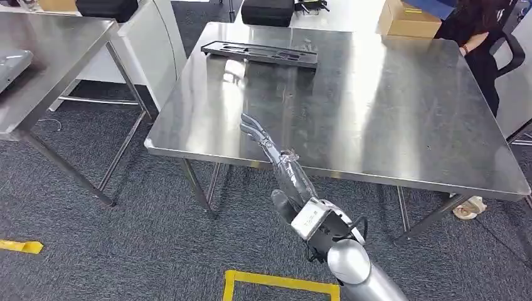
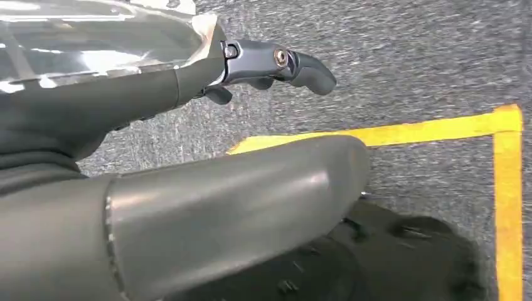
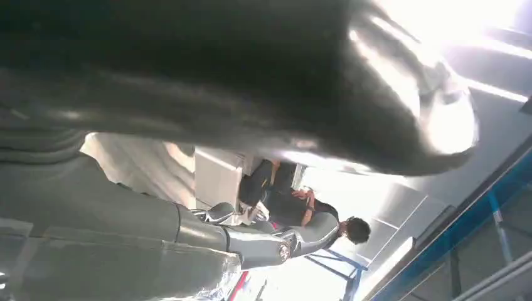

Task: Take the parts from the cabinet and place them on the table.

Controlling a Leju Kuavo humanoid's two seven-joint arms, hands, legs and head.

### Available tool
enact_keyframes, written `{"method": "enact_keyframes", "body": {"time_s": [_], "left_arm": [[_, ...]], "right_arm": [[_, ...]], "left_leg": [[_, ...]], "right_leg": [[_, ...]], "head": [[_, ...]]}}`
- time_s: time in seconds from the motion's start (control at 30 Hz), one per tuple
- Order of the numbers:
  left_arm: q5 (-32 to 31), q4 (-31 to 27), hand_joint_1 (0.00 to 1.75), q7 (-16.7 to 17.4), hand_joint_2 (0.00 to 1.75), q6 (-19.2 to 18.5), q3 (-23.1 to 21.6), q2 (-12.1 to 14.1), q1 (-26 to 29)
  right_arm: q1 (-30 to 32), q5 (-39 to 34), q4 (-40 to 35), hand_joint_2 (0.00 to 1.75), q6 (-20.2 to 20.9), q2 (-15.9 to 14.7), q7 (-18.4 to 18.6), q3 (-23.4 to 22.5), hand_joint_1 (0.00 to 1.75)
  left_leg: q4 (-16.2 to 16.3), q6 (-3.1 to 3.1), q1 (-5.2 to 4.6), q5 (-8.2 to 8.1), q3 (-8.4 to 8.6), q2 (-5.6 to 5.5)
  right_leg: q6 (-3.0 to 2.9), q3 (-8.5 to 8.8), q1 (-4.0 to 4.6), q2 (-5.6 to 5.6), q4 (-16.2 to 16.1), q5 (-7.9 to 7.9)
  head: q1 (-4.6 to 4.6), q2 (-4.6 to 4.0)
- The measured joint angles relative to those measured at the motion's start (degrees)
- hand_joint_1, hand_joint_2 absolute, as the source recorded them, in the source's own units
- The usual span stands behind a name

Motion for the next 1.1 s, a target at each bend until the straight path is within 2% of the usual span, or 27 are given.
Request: {"method": "enact_keyframes", "body": {"time_s": [0.03, 0.07, 0.1, 0.17, 0.2, 0.23, 0.27, 0.3, 0.37, 0.4, 0.43, 0.5, 0.53, 0.57, 0.67, 0.7, 0.73, 0.8, 0.83, 0.87, 0.9, 0.93, 0.97, 1.0, 1.03, 1.07, 1.1], "left_arm": [[0.0, 0.0, 0.00, 0.0, 0.00, 0.0, 0.0, 0.0, -0.1], [0.0, 0.0, 0.00, 0.0, 0.00, 0.0, 0.0, 0.0, -0.1], [0.0, 0.0, 0.00, 0.0, 0.00, 0.0, 0.0, 0.0, -0.3], [0.0, 0.0, 0.00, 0.0, 0.00, 0.0, 0.0, 0.0, -0.3], [0.0, 0.0, 0.00, 0.0, 0.00, -0.1, 0.0, 0.0, -0.2], [-0.1, 0.0, 0.00, 0.0, 0.00, -0.1, 0.0, -0.1, -0.2], [-0.2, 0.0, 0.00, 0.0, 0.00, -0.1, 0.0, 0.0, -0.2], [-0.3, 0.0, 0.00, 0.0, 0.00, -0.2, 0.0, 0.1, -0.2], [-0.4, 0.0, 0.00, 0.0, 0.00, -0.2, 0.0, 0.2, -0.2], [-0.4, 0.0, 0.00, 0.0, 0.00, -0.2, 0.0, 0.2, -0.1], [-0.4, 0.0, 0.00, 0.0, 0.00, -0.2, 0.0, 0.2, -0.2], [-0.4, 0.0, 0.00, 0.4, 0.00, 0.0, 0.0, 0.2, -0.2], [-0.4, 0.0, 0.00, 0.4, 0.00, 0.0, 0.0, 0.2, -0.2], [-0.7, 0.0, 0.00, 0.5, 0.00, 0.2, 0.0, 0.2, -0.2], [-1.9, 0.0, 0.00, 1.2, 0.00, 1.3, -0.5, 0.2, -0.2], [-2.1, 0.0, 0.00, 2.0, 0.00, 1.3, -0.8, 0.3, -0.2], [-2.4, 0.0, 0.00, 2.8, 0.00, 1.4, -1.0, 0.4, -0.2], [-2.7, 0.0, 0.00, 3.9, 0.00, 2.1, -1.6, 0.3, -0.2], [-2.7, 0.0, 0.00, 4.2, 0.00, 2.4, -1.6, 0.3, -0.2], [-2.7, 0.0, 0.00, 4.4, 0.00, 2.6, -1.6, 0.3, -0.2], [-2.7, 0.0, 0.00, 4.5, 0.00, 2.7, -1.7, 0.3, -0.1], [-2.7, 0.0, 0.00, 4.5, 0.00, 2.8, -1.7, 0.3, -0.1], [-2.7, 0.0, 0.00, 4.5, 0.00, 2.9, -1.7, 0.3, -0.1], [-2.7, 0.0, 0.00, 4.5, 0.00, 3.1, -1.9, 0.3, -0.1], [-2.7, 0.0, 0.00, 4.6, 0.00, 3.1, -1.9, 0.3, -0.1], [-2.9, 0.1, 0.00, 4.8, 0.00, 3.2, -1.9, 0.3, -0.1], [-2.9, 0.1, 0.00, 4.8, 0.00, 3.2, -2.0, 0.3, 0.0]], "right_arm": [[0.0, 0.0, -0.1, 0.00, 0.0, 0.0, 0.0, 0.0, 0.00], [-0.1, 0.0, -0.2, 0.00, 0.0, 0.0, 0.0, -0.1, 0.00], [0.0, 0.0, -0.2, 0.00, 0.0, 0.0, 0.0, -0.1, 0.00], [0.3, 0.0, -0.2, 0.00, 0.0, 0.0, 0.0, -0.1, 0.00], [0.3, 0.0, -0.3, 0.00, 0.0, -0.1, 0.0, -0.1, 0.00], [0.4, 0.2, -0.3, 0.00, 0.0, -0.1, 0.0, -0.2, 0.00], [0.5, 0.2, -0.3, 0.00, 0.0, -0.2, 0.0, -0.3, 0.00], [0.6, 0.3, -0.3, 0.00, 0.0, -0.3, 0.0, -0.5, 0.00], [0.9, 0.4, -0.3, 0.00, 0.3, -0.4, 0.0, -0.5, 0.00], [1.1, 0.4, -0.3, 0.00, 0.3, -0.5, 0.1, -0.5, 0.00], [1.2, 0.4, -0.3, 0.00, 0.3, -0.6, 0.1, -0.5, 0.00], [1.2, 0.4, -0.3, 0.00, 0.3, -0.6, 0.1, -0.5, 0.00], [1.1, 0.4, -0.3, 0.00, 0.4, -0.6, 0.1, -0.5, 0.00], [1.2, 0.3, -0.3, 0.00, 0.4, -0.6, 0.2, -0.5, 0.00], [1.3, -0.6, -0.3, 0.00, 1.7, -0.6, 0.5, -0.7, 0.00], [1.3, -0.9, -0.3, 0.00, 2.1, -0.6, 0.5, -0.7, 0.00], [1.2, -1.2, -0.3, 0.00, 2.4, -0.5, 0.5, -0.8, 0.00], [1.4, -1.5, -0.3, 0.00, 2.6, -0.5, 0.5, -0.9, 0.00], [1.8, -1.6, -0.3, 0.00, 2.7, -0.5, 0.5, -1.0, 0.00], [2.3, -1.6, -0.3, 0.00, 2.7, -0.6, 0.5, -1.0, 0.00], [2.8, -1.5, -0.3, 0.00, 2.7, -0.7, 0.5, -1.1, 0.00], [3.1, -1.4, -0.3, 0.00, 2.7, -0.9, 0.5, -1.2, 0.00], [3.3, -1.3, -0.3, 0.00, 2.7, -1.0, 0.5, -1.2, 0.00], [3.4, -1.2, -0.3, 0.00, 2.5, -1.1, 0.5, -1.4, 0.00], [3.6, -1.2, -0.3, 0.00, 2.3, -1.2, 0.4, -1.7, 0.00], [4.1, -1.1, -0.3, 0.00, 2.0, -1.2, 0.2, -2.0, 0.00], [4.5, -1.0, -0.3, 0.00, 1.9, -1.2, 0.3, -2.4, 0.00]], "left_leg": [[-5.1, 0.01, 0.18, -0.67, 4.23, -0.09], [-9.3, 0.22, 0.05, 0.72, 7.88, -0.22], [-10.4, 0.64, -0.08, -0.32, 7.60, -0.32], [-10.4, 1.09, -0.58, 0.11, 6.64, -0.40], [-11.9, 1.73, -0.05, 0.53, 6.33, -0.17], [-11.6, 2.37, -0.39, 1.07, 5.84, -0.04], [-11.6, 2.94, -0.36, 1.45, 5.18, 0.05], [-11.5, 3.61, -0.64, 1.95, 4.51, 0.14], [-11.3, 3.92, -1.03, 2.90, 3.13, 0.31], [-11.2, 3.91, -1.14, 3.31, 2.44, 0.35], [-11.0, 3.88, -1.14, 3.59, 1.98, 0.36], [-10.8, 3.68, -1.13, 4.05, 1.40, 0.30], [-10.6, 3.42, -1.13, 4.25, 1.27, 0.29], [-10.6, 2.99, -1.32, 4.57, 0.83, 0.21], [-10.7, 2.09, -1.22, 5.18, 0.76, 0.51], [-10.7, 1.73, -1.27, 5.25, 0.61, 0.67], [-9.6, 1.59, -0.99, 3.99, -0.03, 0.50], [-2.8, 1.24, -0.97, -2.06, -2.51, 0.47], [2.4, 0.97, -0.95, -4.87, -4.31, 0.35], [6.2, 0.81, -0.96, -6.28, -5.53, 0.19], [7.8, 0.75, -0.95, -6.36, -5.66, 0.19], [6.6, 0.71, -0.91, -5.35, -4.55, 0.18], [3.7, 0.70, -0.81, -3.68, -2.51, 0.14], [-1.7, 0.78, -0.58, -1.38, 0.95, -0.41], [-6.8, 0.93, -0.31, 0.00, 4.25, -1.99], [-9.7, 1.22, -0.17, -0.87, 6.34, -4.65], [-9.4, 1.51, -0.26, -0.57, 5.77, -4.33]], "right_leg": [[0.50, -0.41, 0.09, 0.01, 0.3, 0.35], [0.82, -1.02, 0.51, 0.00, 0.9, 0.55], [1.45, -1.65, 0.47, -0.09, 1.2, 1.28], [2.69, -2.40, 0.35, -0.21, 1.0, 2.45], [2.97, -3.39, 0.66, 0.05, 1.1, 2.26], [2.62, -4.66, 0.38, 0.11, 2.7, 0.41], [2.00, -5.73, 0.60, 0.11, 5.9, -2.12], [1.58, -7.44, 0.59, 0.15, 11.4, -4.93], [1.67, -10.10, 0.65, 0.22, 20.4, -8.35], [2.08, -9.48, 0.65, 0.21, 21.0, -8.44], [2.49, -7.20, 0.64, 0.21, 18.6, -7.75], [3.23, 0.37, 0.62, 0.19, 7.7, -5.10], [2.92, 3.67, 0.63, 0.20, 2.1, -5.16], [2.11, 4.67, 1.10, 0.33, 1.4, -5.21], [1.17, 3.21, 1.38, 0.48, 1.5, -4.79], [0.31, 3.12, 0.74, 0.63, 1.0, -4.28], [-0.23, 3.45, 0.38, 0.69, 0.9, -3.86], [-1.39, 2.52, 0.50, 0.96, 1.0, -3.02], [-1.50, 1.96, 0.58, 1.17, 1.0, -2.59], [-1.43, 1.43, 0.68, 1.39, 1.1, -2.27], [-1.34, 0.94, 0.70, 1.68, 1.3, -1.96], [-1.10, 0.44, 0.70, 2.12, 1.5, -1.79], [-1.04, 0.02, 0.68, 2.57, 1.8, -1.52], [-0.74, -0.41, 0.64, 3.24, 2.1, -1.33], [-0.53, -0.70, 0.63, 3.76, 2.4, -1.19], [-0.23, -1.34, 0.97, 4.17, 2.7, -1.02], [0.21, -1.42, 1.05, 4.52, 2.8, -0.72]], "head": [[-0.04, 0.00], [0.04, 0.00], [0.06, 0.00], [0.11, 0.00], [0.15, 0.00], [0.07, 0.02], [0.79, 0.00], [0.85, 0.00], [0.81, 0.00], [0.83, 0.00], [0.87, 0.00], [0.92, 0.00], [0.87, 0.00], [0.79, 0.00], [0.90, 0.00], [0.96, 0.02], [0.96, 0.00], [0.79, 0.02], [0.83, 0.00], [0.77, 0.00], [0.77, 0.00], [0.79, 0.00], [0.74, 0.00], [0.77, 0.00], [0.74, 0.00], [0.77, 0.00], [0.92, 0.00]]}}
